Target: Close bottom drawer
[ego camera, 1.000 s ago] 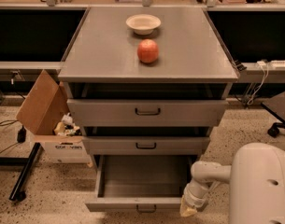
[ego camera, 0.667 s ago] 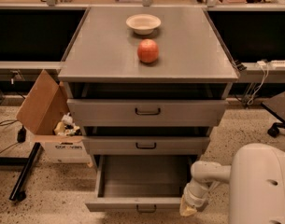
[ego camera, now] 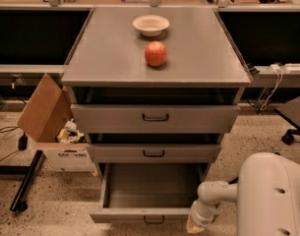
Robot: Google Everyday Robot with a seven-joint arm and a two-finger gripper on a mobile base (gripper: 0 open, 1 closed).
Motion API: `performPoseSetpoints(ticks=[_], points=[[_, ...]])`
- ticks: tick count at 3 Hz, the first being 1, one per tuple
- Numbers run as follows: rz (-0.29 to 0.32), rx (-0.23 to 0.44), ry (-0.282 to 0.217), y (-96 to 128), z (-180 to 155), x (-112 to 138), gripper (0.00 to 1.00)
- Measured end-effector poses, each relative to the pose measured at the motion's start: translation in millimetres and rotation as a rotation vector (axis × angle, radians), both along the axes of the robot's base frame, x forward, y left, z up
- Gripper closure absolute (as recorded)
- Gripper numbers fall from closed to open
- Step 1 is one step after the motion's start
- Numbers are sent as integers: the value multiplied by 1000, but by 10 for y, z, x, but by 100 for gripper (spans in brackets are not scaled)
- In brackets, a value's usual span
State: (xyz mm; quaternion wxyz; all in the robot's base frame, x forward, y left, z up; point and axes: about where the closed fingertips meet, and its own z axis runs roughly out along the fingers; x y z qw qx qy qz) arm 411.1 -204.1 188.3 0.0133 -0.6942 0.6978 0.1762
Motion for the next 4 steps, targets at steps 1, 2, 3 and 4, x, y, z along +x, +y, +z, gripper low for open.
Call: performPoseSetpoints(ticks=[1,2,3,4], points=[[15,19,-72,66,-135,10,100],[19,65,-127,144,-209,74,100],[3,106,-150,181,-323,192,100],[2,107,-158,173,-332,237,83]])
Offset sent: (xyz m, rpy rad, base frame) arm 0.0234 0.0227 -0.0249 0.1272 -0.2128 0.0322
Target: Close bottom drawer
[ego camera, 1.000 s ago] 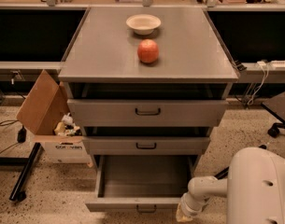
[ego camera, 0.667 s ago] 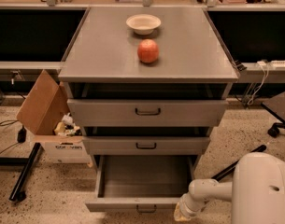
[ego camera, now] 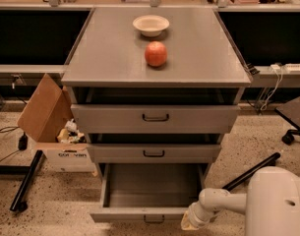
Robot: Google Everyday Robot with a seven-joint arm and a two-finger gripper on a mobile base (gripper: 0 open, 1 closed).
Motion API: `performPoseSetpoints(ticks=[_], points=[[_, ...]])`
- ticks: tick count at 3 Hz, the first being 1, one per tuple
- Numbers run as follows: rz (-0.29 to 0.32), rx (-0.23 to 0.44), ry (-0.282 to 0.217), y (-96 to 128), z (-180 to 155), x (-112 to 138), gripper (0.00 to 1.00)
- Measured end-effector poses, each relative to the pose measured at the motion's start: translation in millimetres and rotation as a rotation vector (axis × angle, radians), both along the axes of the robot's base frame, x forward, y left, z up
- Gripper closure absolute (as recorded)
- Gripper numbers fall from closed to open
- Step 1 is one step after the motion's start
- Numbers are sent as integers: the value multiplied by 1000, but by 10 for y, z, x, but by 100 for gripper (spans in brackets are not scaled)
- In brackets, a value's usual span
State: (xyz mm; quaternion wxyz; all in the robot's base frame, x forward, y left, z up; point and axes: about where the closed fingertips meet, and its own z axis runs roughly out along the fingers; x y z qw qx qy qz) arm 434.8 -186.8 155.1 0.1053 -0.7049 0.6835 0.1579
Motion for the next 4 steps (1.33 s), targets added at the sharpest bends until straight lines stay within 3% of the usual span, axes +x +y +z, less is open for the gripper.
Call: performPoseSetpoints(ticks=[3,4], points=[[0,0,0,0,0,-1,14],[0,0,0,1,0,0,0]])
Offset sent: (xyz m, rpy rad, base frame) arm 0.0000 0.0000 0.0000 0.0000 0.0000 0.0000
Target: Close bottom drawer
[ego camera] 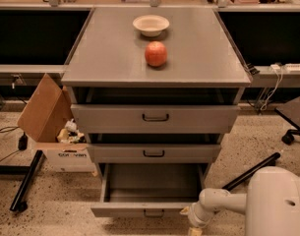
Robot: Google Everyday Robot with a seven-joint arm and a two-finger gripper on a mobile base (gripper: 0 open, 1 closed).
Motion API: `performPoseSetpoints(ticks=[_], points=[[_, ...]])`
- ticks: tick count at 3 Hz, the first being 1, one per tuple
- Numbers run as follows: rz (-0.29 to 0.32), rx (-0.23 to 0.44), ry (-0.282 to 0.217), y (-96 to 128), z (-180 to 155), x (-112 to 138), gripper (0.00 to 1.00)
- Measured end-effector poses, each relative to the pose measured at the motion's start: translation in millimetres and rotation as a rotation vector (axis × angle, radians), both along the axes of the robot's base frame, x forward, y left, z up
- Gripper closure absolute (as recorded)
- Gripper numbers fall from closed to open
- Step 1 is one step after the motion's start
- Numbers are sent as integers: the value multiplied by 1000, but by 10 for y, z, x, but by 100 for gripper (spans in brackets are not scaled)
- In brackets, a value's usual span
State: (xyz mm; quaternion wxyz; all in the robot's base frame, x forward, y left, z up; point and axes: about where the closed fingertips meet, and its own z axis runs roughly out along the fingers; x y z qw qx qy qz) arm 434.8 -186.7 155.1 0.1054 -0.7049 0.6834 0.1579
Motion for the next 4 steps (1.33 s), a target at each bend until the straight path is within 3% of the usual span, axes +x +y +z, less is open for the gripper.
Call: performPoseSetpoints(ticks=[1,3,4], points=[[5,38,-39,98,79,170,4],[-5,116,-130,196,208,473,50],[-22,99,-171,198,181,624,73]])
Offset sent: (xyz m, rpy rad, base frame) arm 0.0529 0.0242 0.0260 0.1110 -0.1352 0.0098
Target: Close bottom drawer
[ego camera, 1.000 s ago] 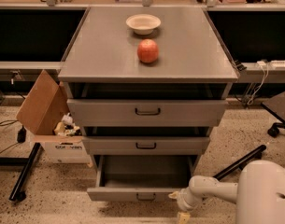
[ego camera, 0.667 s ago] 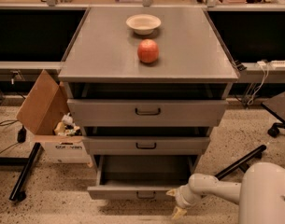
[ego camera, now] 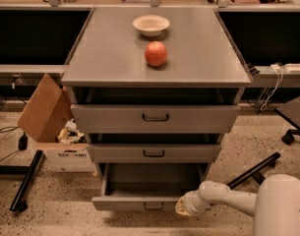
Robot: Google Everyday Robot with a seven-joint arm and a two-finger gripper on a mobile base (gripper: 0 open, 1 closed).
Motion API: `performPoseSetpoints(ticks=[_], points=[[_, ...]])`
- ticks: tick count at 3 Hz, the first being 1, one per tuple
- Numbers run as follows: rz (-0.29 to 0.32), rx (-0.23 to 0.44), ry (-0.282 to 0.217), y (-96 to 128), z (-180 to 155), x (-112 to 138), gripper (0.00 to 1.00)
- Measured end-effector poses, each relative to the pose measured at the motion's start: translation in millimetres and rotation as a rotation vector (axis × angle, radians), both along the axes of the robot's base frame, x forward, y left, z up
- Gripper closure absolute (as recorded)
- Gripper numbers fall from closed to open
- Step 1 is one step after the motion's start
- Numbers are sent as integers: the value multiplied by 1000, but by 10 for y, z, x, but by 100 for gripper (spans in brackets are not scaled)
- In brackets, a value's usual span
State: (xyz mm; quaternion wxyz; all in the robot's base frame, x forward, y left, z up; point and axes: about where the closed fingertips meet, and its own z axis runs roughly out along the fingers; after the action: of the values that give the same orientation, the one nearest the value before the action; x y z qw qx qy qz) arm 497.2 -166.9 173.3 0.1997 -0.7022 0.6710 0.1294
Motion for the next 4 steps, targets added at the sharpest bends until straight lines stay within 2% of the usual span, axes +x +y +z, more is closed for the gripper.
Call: performPoseSetpoints(ticks=[1,3,4], points=[[-40,-7,-30,-8,-51,192,100],[-48,2,-35,-6,-51,244,100],[-48,3,-35,-6,-52,243,83]])
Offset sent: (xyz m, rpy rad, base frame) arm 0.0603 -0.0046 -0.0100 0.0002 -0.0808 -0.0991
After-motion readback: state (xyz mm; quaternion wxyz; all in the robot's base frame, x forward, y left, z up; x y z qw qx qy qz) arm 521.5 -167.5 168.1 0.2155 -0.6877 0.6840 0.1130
